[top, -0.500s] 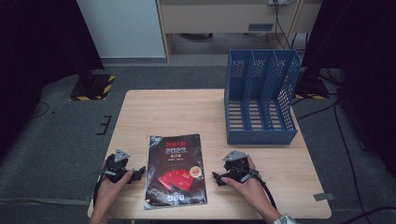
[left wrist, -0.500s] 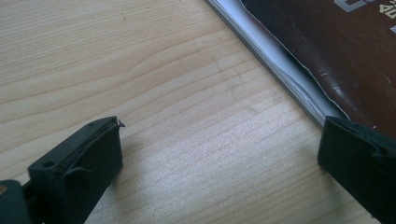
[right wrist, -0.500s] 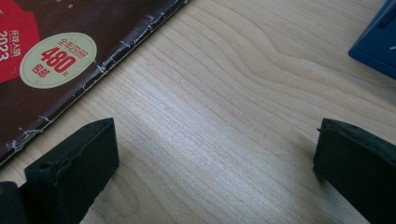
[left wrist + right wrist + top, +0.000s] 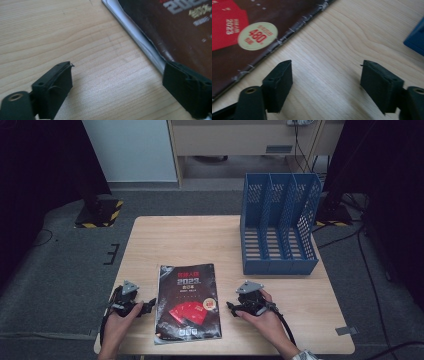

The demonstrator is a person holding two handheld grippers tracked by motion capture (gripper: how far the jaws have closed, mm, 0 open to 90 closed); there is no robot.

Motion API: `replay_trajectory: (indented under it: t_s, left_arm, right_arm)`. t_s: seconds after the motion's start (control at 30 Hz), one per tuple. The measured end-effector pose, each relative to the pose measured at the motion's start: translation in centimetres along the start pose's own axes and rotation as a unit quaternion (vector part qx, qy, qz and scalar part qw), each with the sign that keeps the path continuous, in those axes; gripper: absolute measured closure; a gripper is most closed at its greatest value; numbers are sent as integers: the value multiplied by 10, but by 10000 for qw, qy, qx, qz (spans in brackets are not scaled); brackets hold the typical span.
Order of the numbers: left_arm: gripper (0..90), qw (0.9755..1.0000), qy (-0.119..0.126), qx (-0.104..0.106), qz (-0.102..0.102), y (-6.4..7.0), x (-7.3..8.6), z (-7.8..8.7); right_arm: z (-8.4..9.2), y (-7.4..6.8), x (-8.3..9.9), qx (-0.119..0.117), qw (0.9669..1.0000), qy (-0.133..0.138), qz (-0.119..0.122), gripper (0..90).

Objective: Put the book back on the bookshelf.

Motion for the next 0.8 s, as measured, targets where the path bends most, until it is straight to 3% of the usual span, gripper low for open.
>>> replay_trajectory:
  t_s: [0.17, 0.2, 0.23, 0.33, 0.4, 0.57, 0.8]
  left_arm:
    - [98, 9994, 270, -113, 210, 6, -6, 15]
    - [98, 9994, 270, -113, 210, 6, -6, 15]
    - [104, 9994, 256, -135, 198, 13, -5, 19]
    - [126, 9998, 62, -64, 155, 24, -1, 18]
    - [127, 9999, 47, -61, 112, 31, -2, 19]
    - [124, 10000, -32, -9, 78, 42, -5, 14]
    - [122, 9998, -78, 107, 130, 43, -7, 10]
  right_arm:
    - [4, -14, -7, -298, 9994, 145, 126, 408]
    - [4, -14, -7, -298, 9994, 145, 126, 408]
    - [5, -21, -12, -473, 9986, 198, 153, 423]
    - [0, -36, -22, -629, 9964, 245, 518, 413]
    - [-3, -46, -30, -791, 9946, 308, 597, 379]
    - [-13, -62, -33, -1034, 9930, 254, 515, 287]
    - [-20, -63, -22, -1079, 9938, 56, 268, 207]
Point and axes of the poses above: each handheld gripper's, and its own axes: z roughly backward along the jaws, x roughly out of its underside, y roughly to its right, the point moved 4 cm from there along -z, roughly forward along the jaws, and after that the axes turned 6 degrees about y, right-handed, at the moved point
